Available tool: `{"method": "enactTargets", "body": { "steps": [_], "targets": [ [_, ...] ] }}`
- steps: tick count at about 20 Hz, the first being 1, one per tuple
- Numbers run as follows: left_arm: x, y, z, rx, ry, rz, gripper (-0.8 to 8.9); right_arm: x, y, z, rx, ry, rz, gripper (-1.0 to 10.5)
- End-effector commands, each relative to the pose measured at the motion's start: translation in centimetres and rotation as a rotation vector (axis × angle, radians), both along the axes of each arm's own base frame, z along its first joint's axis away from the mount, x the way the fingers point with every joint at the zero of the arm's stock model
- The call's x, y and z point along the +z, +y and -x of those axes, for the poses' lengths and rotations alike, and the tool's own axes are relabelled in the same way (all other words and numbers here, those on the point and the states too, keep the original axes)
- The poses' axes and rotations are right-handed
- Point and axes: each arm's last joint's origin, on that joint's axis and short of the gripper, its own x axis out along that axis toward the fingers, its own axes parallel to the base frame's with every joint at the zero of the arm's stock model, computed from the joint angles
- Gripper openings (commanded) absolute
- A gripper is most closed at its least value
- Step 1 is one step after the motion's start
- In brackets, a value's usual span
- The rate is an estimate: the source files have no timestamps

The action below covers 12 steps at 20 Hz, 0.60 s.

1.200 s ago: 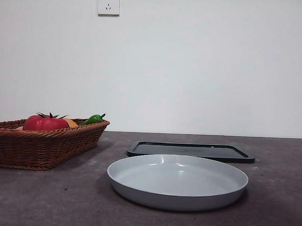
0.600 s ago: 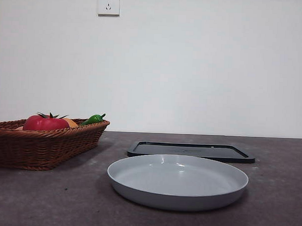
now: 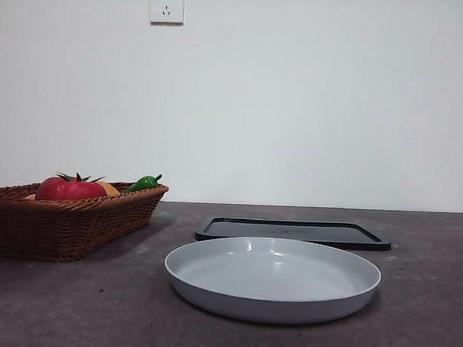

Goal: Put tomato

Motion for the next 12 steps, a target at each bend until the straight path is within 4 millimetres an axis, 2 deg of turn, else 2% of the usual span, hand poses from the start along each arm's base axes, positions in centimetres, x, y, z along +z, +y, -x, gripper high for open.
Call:
{"method": "enactTargets", "body": {
  "steps": [1, 4, 7, 10, 12],
  "targets": [
    [0.66, -0.08, 0.0, -0.022, -0.031, -0.005, 0.1, 0.46, 0.28, -0.02, 0.034, -0.025, 0.002, 0.1],
    [0.68, -0.08, -0.02, -0.022, -0.035, -0.005, 0.14, 0.49, 0.35, -0.01, 0.041, -0.027, 0.0, 0.1],
    [0.68, -0.08, -0.01, -0.022, -0.035, -0.005, 1.7, 0.49, 0.35, -0.02, 0.04, -0.027, 0.0, 0.4],
    [0.69, -0.08, -0.02, -0.022, -0.035, -0.004, 4.13, 0.51, 0.36, -0.04, 0.04, -0.03, -0.001, 2.7],
    [0.71, -0.08, -0.04, -0.022, -0.039, -0.004, 4.42, 0.53, 0.36, -0.06, 0.039, -0.032, -0.002, 3.9]
  ]
}}
